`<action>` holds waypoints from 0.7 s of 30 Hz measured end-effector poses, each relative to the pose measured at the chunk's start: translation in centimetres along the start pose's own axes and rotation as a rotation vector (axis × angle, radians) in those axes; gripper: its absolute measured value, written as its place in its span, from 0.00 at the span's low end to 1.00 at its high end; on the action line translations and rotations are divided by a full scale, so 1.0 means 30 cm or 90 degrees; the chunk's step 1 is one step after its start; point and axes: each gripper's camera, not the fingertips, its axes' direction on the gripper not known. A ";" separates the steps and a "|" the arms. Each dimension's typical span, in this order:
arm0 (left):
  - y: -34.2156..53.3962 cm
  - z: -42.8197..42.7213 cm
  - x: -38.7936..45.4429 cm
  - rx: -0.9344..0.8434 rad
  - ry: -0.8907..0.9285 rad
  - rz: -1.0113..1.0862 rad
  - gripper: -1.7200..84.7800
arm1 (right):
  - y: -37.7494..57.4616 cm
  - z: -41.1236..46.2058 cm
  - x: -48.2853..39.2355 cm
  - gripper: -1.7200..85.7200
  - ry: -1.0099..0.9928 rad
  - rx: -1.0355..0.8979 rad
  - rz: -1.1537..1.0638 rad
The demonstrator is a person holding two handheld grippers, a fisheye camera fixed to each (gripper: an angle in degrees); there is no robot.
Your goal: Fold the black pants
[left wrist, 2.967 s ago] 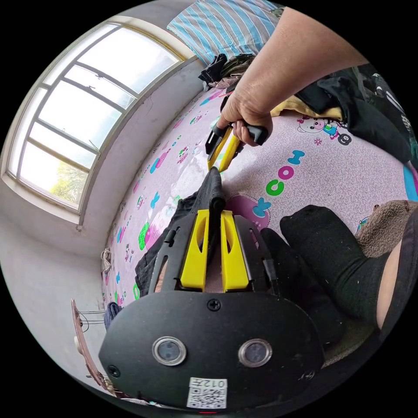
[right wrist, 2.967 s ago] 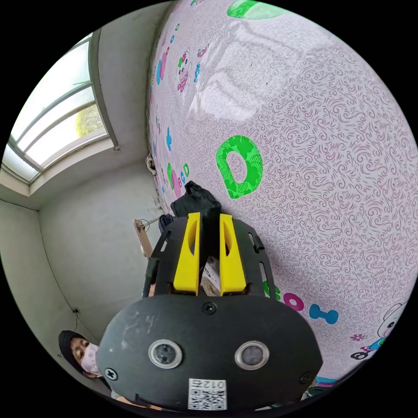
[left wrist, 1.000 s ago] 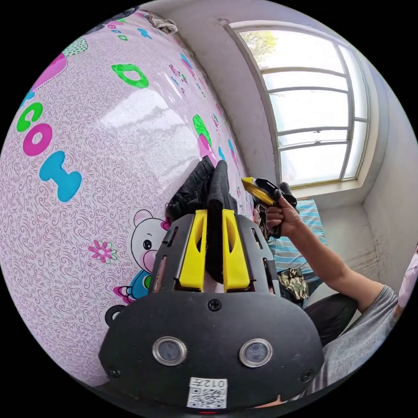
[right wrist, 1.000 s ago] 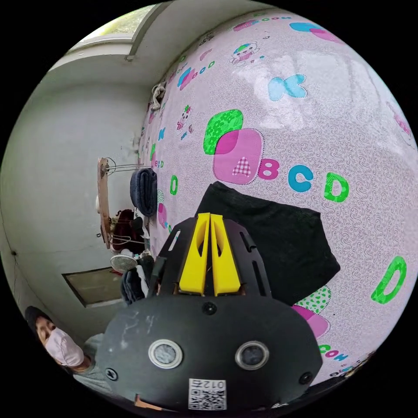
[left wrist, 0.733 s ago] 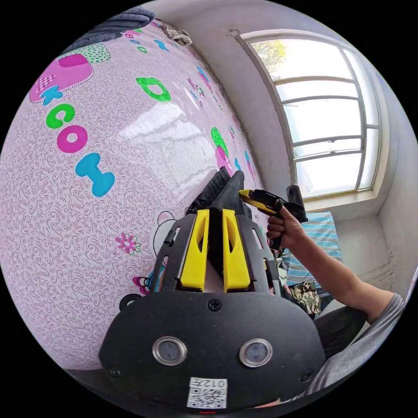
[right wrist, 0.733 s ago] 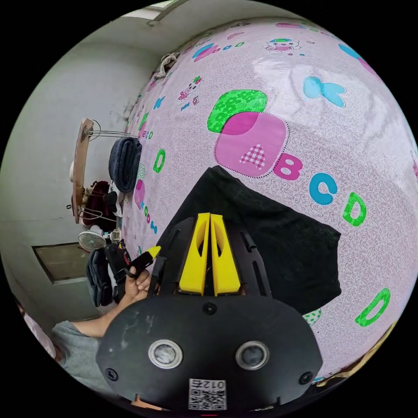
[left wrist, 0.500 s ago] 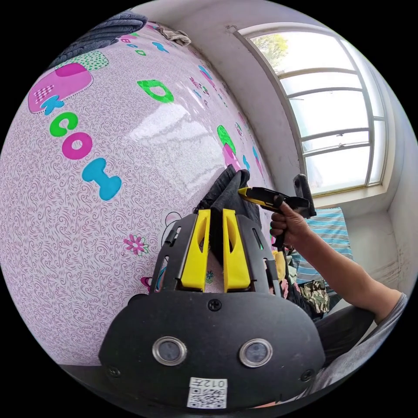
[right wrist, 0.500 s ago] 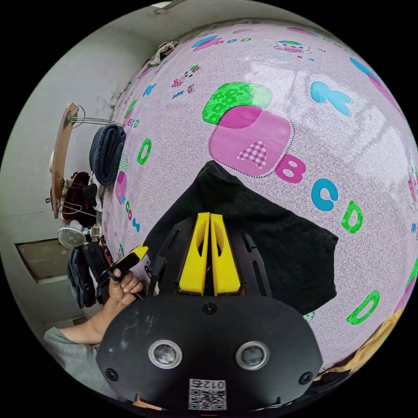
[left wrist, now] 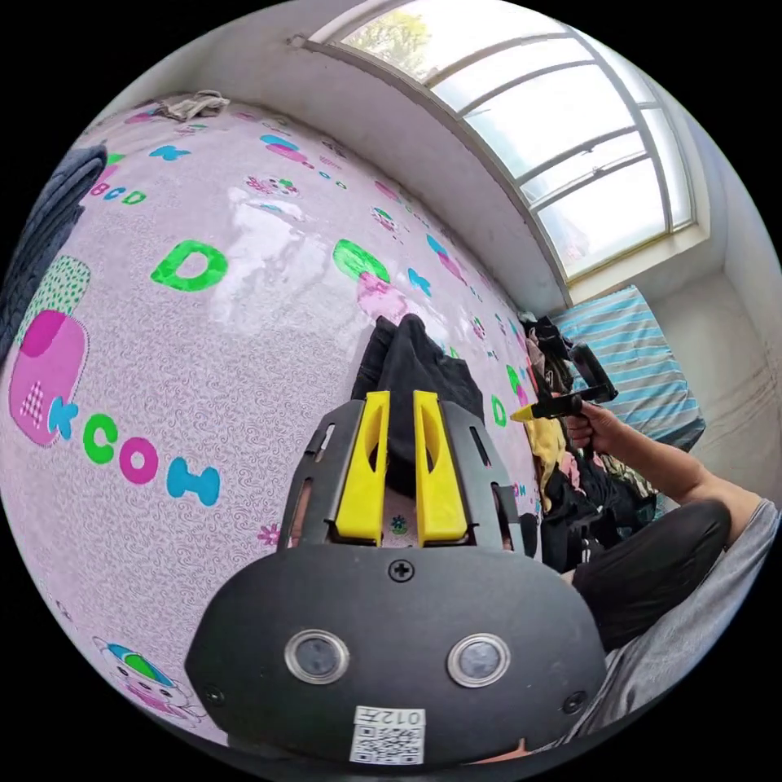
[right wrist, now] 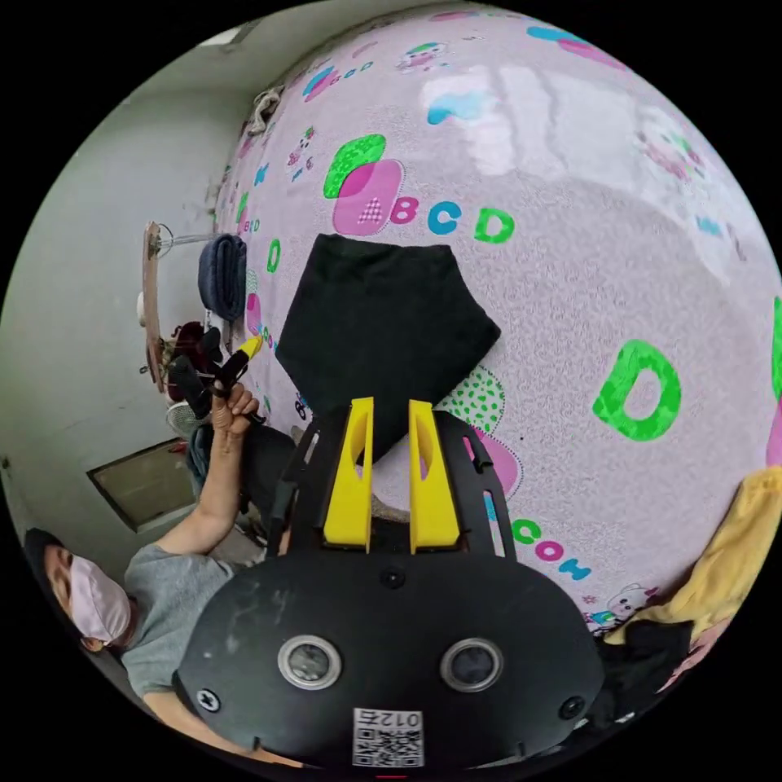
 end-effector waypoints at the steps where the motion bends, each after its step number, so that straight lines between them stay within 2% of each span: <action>1: -0.017 0.005 0.017 -0.008 -0.003 0.015 0.04 | 0.059 -0.020 0.069 0.11 -0.080 0.011 0.043; 2: -0.045 0.013 0.058 -0.016 -0.015 0.051 0.04 | 0.113 -0.026 0.127 0.12 -0.158 0.025 0.077; 5: -0.083 0.064 0.174 -0.064 -0.073 0.158 0.03 | 0.207 -0.007 0.196 0.12 -0.283 0.065 0.122; 10: -0.064 0.219 0.257 -0.198 -0.216 0.259 0.03 | 0.196 -0.015 0.111 0.13 -0.378 0.080 0.100; 12: -0.050 0.217 0.262 -0.170 -0.209 0.240 0.03 | 0.183 -0.054 0.064 0.12 -0.358 0.072 0.101; 16: -0.017 0.218 0.262 -0.153 -0.186 0.154 0.02 | 0.124 -0.233 -0.092 0.09 -0.227 0.037 0.006; 19: 0.043 0.230 0.331 -0.163 -0.188 0.151 0.02 | 0.084 -0.409 -0.167 0.09 -0.163 0.063 -0.019; 21: 0.092 0.253 0.385 -0.197 -0.143 0.140 0.02 | 0.073 -0.491 -0.200 0.09 -0.138 0.064 -0.023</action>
